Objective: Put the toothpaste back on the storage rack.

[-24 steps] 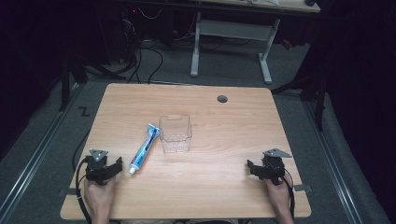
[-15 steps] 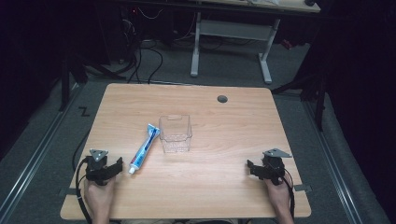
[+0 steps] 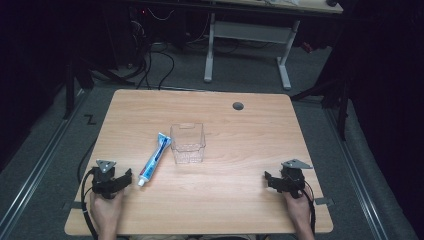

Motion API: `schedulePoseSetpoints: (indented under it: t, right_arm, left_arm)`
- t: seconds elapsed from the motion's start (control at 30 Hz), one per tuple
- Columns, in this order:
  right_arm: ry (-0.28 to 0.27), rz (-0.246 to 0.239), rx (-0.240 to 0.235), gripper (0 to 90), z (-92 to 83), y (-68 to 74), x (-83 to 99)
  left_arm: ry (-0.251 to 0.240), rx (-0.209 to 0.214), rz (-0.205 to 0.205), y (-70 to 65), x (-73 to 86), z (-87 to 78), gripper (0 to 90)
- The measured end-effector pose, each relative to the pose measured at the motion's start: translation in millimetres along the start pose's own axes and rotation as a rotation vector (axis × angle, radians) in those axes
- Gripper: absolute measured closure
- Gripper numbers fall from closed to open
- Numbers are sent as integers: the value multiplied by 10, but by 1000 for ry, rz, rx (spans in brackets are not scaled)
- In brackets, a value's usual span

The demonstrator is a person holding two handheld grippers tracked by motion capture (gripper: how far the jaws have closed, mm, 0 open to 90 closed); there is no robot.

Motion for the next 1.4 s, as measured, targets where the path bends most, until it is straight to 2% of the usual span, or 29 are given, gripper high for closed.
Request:
schedulePoseSetpoints:
  t: [0.27, 0.57, 0.73, 0.9, 1.1, 1.3, 1.4]
  right_arm:
    - [0, 1, 0, 201, 0, 1, 0]
    - [1, 3, 1, 201, -1, 2, 1]
    - [1, 4, 2, 201, -1, 3, 2]
    - [1, 5, 2, 201, -2, 4, 2]
    - [1, 5, 3, 201, -2, 3, 2]
    - [1, 5, 2, 201, -3, 4, 2]
    - [1, 5, 2, 201, -3, 4, 3]
  left_arm:
    - [1, 9, 7, 2, -7, 8, 299]
    - [7, 1, 4, 2, -10, 4, 311]
    - [-9, -26, -14, 20, -12, 1, 338]
    - [-24, -20, -14, 17, -14, -28, 361]
    - [-25, 21, -18, -26, -11, -61, 368]
    - [-24, 17, -26, -33, -18, -116, 377]
    - [-17, 18, -9, -56, -13, -155, 378]
Point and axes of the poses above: each handheld gripper's, and its own axes: z roughly forward along the jaws, x roughly out of its underside, y roughly to its left, the point moved 6 cm from there along z, roughly forward along the jaws, and after that the axes turned 6 degrees about z, right-handed, at the moved point
